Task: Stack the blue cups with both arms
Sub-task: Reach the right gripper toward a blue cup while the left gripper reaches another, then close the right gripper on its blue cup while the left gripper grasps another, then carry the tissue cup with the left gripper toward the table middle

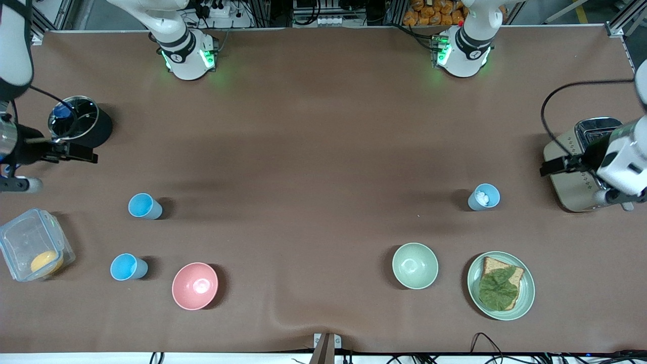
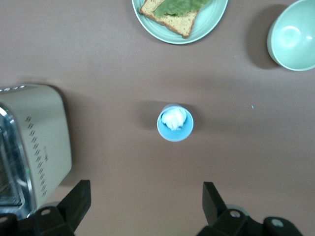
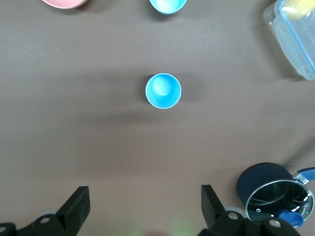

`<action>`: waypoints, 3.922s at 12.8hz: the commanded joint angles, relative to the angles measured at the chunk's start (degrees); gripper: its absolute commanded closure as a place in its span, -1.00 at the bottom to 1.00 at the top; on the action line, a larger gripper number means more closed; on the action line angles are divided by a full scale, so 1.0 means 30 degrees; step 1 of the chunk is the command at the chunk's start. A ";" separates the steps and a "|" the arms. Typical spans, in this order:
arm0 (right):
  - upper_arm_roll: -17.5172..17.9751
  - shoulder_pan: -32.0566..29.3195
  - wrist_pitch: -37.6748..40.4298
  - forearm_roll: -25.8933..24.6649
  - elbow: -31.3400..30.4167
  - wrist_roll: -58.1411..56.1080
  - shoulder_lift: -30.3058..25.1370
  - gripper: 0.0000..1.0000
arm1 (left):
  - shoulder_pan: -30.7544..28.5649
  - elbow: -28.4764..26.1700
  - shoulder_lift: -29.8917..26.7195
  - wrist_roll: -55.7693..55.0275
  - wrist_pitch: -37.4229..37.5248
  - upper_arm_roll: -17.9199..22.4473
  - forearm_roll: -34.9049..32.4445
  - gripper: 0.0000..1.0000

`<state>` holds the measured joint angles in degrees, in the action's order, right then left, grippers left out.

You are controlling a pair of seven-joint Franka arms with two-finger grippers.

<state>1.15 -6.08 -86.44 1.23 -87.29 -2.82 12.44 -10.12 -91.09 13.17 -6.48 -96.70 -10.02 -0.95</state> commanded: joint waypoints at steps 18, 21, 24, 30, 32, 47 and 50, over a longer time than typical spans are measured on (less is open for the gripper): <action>0.0379 -0.0167 -0.4905 -0.1406 0.0710 -0.0142 0.6809 -1.00 | -0.0171 -0.8485 0.1585 0.0402 -1.0393 -0.0352 -0.0035 -0.63; 0.0409 -0.1194 -0.7213 -0.1143 -0.1541 -0.3536 0.6578 -1.00 | -0.0201 -0.9040 0.1849 0.0402 -1.1415 -0.0323 -0.0270 -0.46; 0.0409 -0.1284 -0.9354 -0.1142 -0.3389 -0.3659 0.6255 -1.00 | -0.0201 -0.9160 0.2521 0.0373 -1.2179 -0.0352 -0.0270 -0.41; 0.0379 -0.1313 -1.2638 -0.1142 -0.5676 -0.3688 0.6283 -1.00 | -0.0142 -0.9101 0.2845 0.0402 -1.2357 -0.0352 -0.0299 1.00; 0.0350 -0.1343 -1.3226 -0.1142 -0.6001 -0.3688 0.6312 -1.00 | -0.0142 -0.9072 0.2787 0.0372 -1.2357 -0.0381 -0.0270 1.00; 0.0438 -0.1197 -1.2995 -0.1113 -0.5710 -0.3483 0.5672 1.00 | 0.0731 -0.8222 0.0706 -0.8406 -1.0917 -0.6973 0.5033 1.00; 0.0613 -0.0934 -1.0107 -0.0849 -0.3407 -0.3483 0.5404 1.00 | 0.2636 -0.7931 0.1261 -1.1338 -1.2264 -0.6973 0.4799 1.00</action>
<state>2.36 -9.23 -122.56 -2.35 -101.40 -13.05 30.31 -4.87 -116.22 15.52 -36.06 -131.35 -30.89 12.93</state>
